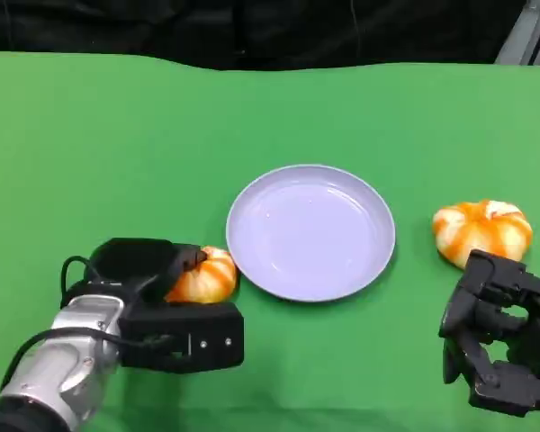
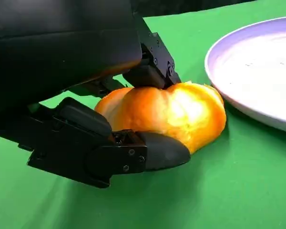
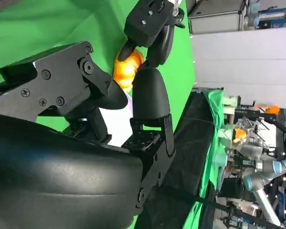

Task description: Grasp the bread from the table and place it into the plate.

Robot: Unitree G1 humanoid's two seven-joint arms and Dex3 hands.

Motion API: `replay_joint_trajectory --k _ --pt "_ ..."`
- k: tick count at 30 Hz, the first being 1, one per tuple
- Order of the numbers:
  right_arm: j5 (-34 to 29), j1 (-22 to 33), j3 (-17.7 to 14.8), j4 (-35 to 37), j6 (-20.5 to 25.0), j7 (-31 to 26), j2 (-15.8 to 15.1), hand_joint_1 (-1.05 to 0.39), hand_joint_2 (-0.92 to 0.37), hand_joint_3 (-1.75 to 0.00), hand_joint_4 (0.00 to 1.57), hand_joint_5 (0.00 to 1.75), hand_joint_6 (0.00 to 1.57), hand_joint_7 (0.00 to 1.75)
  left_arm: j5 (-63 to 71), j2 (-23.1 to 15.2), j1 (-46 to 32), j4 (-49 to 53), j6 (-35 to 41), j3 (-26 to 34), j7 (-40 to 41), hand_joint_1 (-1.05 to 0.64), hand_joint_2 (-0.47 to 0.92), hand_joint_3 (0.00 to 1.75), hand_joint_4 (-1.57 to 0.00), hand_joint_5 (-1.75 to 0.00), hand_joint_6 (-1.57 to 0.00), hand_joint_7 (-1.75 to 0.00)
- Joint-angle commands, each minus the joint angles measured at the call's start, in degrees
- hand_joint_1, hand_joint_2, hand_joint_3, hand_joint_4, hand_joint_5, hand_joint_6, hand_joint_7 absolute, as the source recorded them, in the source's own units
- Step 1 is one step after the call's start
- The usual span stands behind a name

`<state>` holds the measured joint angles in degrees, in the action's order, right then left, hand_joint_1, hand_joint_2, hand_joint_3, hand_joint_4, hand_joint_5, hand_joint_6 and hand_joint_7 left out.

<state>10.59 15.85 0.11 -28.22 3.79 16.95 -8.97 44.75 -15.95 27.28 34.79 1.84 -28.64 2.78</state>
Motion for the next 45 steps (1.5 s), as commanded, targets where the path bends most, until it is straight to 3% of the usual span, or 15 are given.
replay_joint_trajectory --k 1,6,17,18,19,21,24,27,33,34,35,38,41,45 --pt "-0.28 0.07 -0.88 -0.36 -1.23 -0.44 -0.6 -0.04 -0.65 -1.1 0.79 1.75 0.65 1.57 -2.48 1.12 0.08 0.98 0.64 1.04 -1.2 -0.29 0.92 0.23 -0.84 -0.03 -0.73 -0.01" --pt "-0.32 0.18 -0.77 -0.57 -1.31 -0.42 -0.82 -0.04 -0.65 -1.11 0.79 1.75 0.65 1.58 -4.24 2.6 1.1 4.17 -1.04 1.87 2.07 -0.18 0.9 0.04 -0.99 -0.07 -0.82 -0.03" --pt "-0.7 0.5 -0.54 -1.31 -0.81 -1.02 -0.84 -0.04 -0.65 -1.11 0.78 1.75 0.63 1.58 -1.89 2.85 1.29 7.62 -2.07 0.68 13.07 -0.17 0.8 0.0 -1.29 -0.12 -1.13 -0.07" --pt "-0.87 0.53 -0.49 -1.23 -1.12 -1.12 -0.7 -0.04 -0.65 -1.11 0.78 1.75 0.64 1.58 -1.5 2.78 1.09 7.64 -1.86 0.63 14.42 -0.18 0.8 0.0 -1.32 -0.2 -1.15 -0.05" --pt "-0.93 0.56 -0.46 -1.21 -1.2 -1.16 -0.59 -0.04 -0.65 -1.11 0.78 1.75 0.64 1.58 -1.17 2.72 0.94 7.66 -1.77 0.6 15.34 -0.17 0.81 0.0 -1.2 -0.62 -1.17 -0.03" --pt "-0.87 0.63 -0.41 -1.47 -0.8 -1.3 -0.44 -0.04 -0.65 -1.11 0.79 1.75 0.64 1.58 -0.55 2.37 0.54 7.41 -1.9 0.53 16.73 -0.14 0.82 0.0 -1.01 -1.17 -1.18 -0.01" --pt "-1.0 0.72 -0.33 -1.92 -0.26 -1.51 -0.53 -0.05 -0.65 -1.11 0.79 1.75 0.64 1.58 -0.31 1.94 0.21 6.96 -1.9 0.58 17.03 -0.11 0.84 0.0 -0.87 -1.55 -1.19 0.0" --pt "-1.41 0.71 -0.2 -2.01 -0.44 -1.82 -0.48 -0.05 -0.65 -1.11 0.79 1.75 0.64 1.58 -0.39 1.13 -0.2 5.66 -1.43 0.91 15.72 -0.1 0.88 0.01 -0.8 -1.69 -1.22 -0.01" --pt "-0.41 0.62 -0.49 -2.17 0.21 -1.37 -0.88 -0.04 -0.65 -1.1 0.78 1.75 0.65 1.57 -0.7 -1.14 -1.51 1.45 -0.16 2.2 13.98 -0.1 0.92 0.08 -0.73 -1.73 -1.32 -0.08" --pt "-0.53 0.61 -0.5 -2.11 0.05 -1.43 -0.81 -0.04 -0.65 -1.1 0.78 1.75 0.65 1.57 -0.57 -1.36 -1.67 0.96 0.1 2.29 14.07 -0.09 0.92 0.09 -0.72 -1.74 -1.17 -0.45" --pt "-0.62 0.6 -0.5 -2.08 -0.03 -1.48 -0.77 -0.04 -0.65 -1.1 0.78 1.75 0.65 1.57 -0.5 -1.5 -1.8 0.59 0.3 2.3 14.07 -0.09 0.92 0.1 -0.72 -1.74 -0.85 -1.07" --pt "-0.66 0.57 -0.58 -2.0 0.09 -1.46 -0.85 -0.04 -0.65 -1.1 0.78 1.75 0.66 1.56 -1.22 -2.79 -2.28 -2.26 0.84 3.98 14.15 -0.08 0.92 0.13 -0.72 -1.75 -0.59 -1.61" --pt "-0.51 0.53 -0.65 -2.26 0.8 -1.42 -1.01 -0.05 -0.65 -1.1 0.78 1.75 0.66 1.56 -1.45 -3.8 -2.75 -5.24 1.19 5.42 14.18 -0.07 0.92 0.18 -0.73 -1.75 -0.54 -1.73" --pt "-0.75 0.46 -0.6 -1.88 -0.04 -1.4 -0.82 -0.04 -0.65 -1.1 0.78 1.75 0.66 1.56 -1.7 -3.84 -2.65 -10.01 1.96 6.4 12.42 -0.06 0.91 0.18 -0.75 -1.75 -0.52 -1.75"
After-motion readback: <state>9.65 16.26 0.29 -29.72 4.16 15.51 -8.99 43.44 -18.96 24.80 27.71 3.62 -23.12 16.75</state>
